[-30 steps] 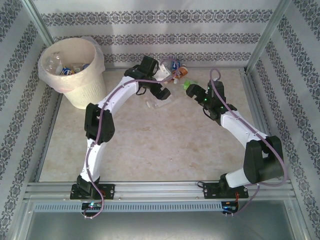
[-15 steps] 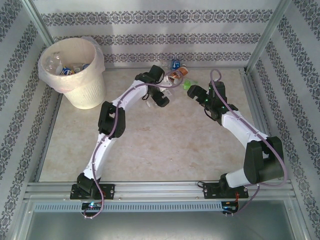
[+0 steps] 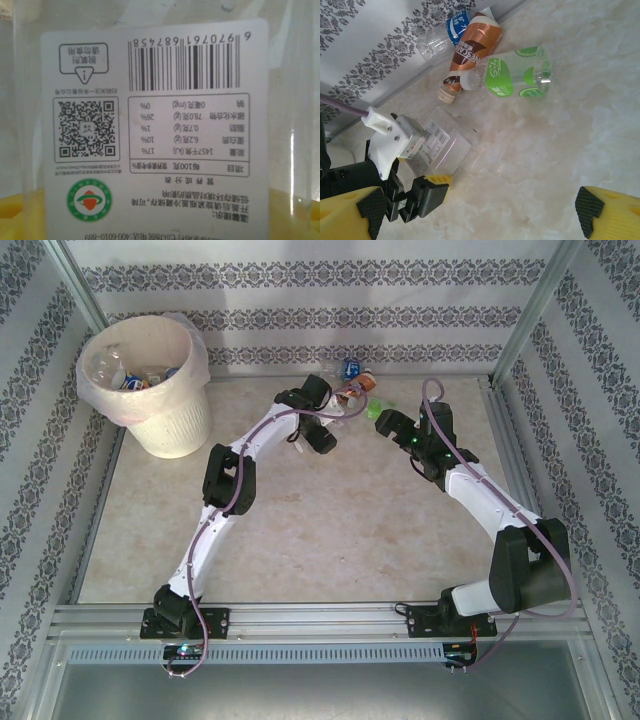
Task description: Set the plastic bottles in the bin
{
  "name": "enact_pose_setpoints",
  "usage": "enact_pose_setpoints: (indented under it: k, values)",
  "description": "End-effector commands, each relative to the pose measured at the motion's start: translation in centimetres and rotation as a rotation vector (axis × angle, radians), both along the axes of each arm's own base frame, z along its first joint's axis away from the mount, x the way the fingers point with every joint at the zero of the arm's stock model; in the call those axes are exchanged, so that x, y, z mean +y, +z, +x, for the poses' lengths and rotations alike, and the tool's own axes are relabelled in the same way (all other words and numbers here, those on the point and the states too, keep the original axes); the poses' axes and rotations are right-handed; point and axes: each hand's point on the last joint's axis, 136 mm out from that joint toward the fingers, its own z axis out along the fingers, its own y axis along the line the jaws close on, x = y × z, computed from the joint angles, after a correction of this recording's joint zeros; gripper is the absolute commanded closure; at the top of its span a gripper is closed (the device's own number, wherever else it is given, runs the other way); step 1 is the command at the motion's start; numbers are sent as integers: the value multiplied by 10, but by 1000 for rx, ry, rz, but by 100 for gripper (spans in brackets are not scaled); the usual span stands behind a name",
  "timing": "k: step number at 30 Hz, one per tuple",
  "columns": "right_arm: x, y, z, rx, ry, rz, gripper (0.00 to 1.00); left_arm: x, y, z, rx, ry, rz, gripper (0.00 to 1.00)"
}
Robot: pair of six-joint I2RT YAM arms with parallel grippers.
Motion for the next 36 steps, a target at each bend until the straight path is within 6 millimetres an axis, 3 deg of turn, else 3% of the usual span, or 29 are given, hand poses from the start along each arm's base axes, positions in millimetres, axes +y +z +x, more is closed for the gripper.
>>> enact_pose_setpoints:
  k: [1,9,15,23,30,36]
  values:
    - [4,8,2,-39,40,8,2,-4,33,1,-46,34,-27,23]
    - [37,40,-1,-175,197,26,2,2,67,-4,-91,101,-115,30]
    - [57,60,-10,-286,269,-39,2,7,106,-16,-148,158,-228,30]
    - [77,92,-20,-412,327,-88,2,27,188,-24,-239,242,-438,32]
    - [78,104,-25,-451,323,-92,2,46,251,-36,-302,275,-547,32]
    - [82,113,-32,-494,347,-91,2,75,307,-40,-403,358,-610,32]
